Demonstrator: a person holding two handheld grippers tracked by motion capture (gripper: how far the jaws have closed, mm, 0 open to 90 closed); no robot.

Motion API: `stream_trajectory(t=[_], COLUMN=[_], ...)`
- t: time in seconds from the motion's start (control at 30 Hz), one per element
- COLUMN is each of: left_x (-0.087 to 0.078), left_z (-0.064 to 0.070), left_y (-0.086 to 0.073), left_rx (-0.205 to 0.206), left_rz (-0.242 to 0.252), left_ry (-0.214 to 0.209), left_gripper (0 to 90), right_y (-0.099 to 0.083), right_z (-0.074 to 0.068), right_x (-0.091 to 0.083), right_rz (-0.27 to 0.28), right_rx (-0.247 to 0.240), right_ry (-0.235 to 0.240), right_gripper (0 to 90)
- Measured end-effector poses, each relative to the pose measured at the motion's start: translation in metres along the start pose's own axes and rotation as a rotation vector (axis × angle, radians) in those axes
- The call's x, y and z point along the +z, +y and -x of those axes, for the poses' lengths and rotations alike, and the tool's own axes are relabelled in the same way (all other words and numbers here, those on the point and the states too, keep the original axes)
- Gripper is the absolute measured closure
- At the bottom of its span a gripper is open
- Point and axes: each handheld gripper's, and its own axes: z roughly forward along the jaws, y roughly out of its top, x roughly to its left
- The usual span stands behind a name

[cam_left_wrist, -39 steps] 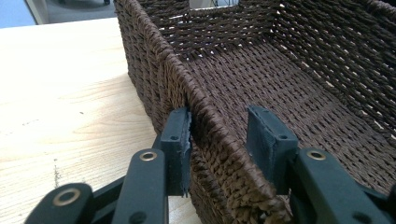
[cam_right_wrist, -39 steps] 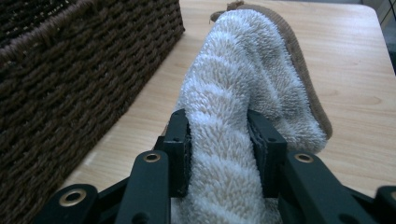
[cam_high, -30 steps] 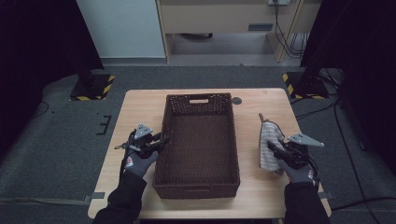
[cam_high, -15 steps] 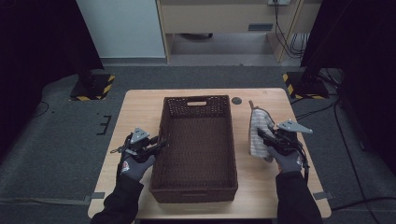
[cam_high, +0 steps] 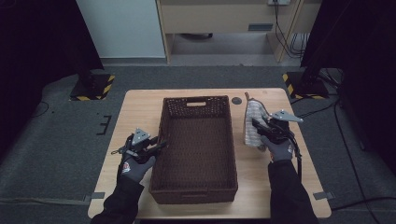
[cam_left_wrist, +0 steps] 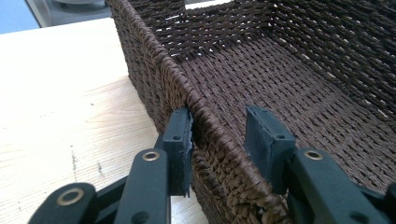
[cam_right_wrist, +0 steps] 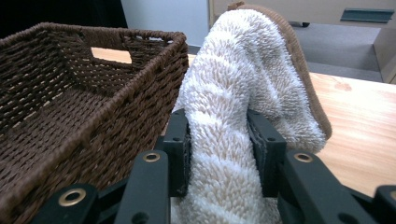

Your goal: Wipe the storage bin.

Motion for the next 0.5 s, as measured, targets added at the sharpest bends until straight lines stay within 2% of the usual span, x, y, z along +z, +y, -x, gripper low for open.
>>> stream_trajectory(t=[0.23,0.4,0.5], left_x=[0.001,0.003,0.004], left_z=[0.0,0.003,0.004], left_y=[-0.001,0.0,0.001], left_rx=[-0.007,-0.002,0.006], left_rz=[0.009,0.009,0.007], left_ry=[-0.009,-0.013,-0.003], left_gripper=[60.7,60.9,61.1], right_y=[0.008,0.009,0.011], right_z=[-0.001,-0.002,0.0], right_x=[0.02,0.029,0.037], right_rz=[0.007,-0.009,-0.004], right_rx=[-0.011,-0.029,-0.024], right_ry=[0.012,0.024,0.029], right_gripper=[65.4,65.9,66.3])
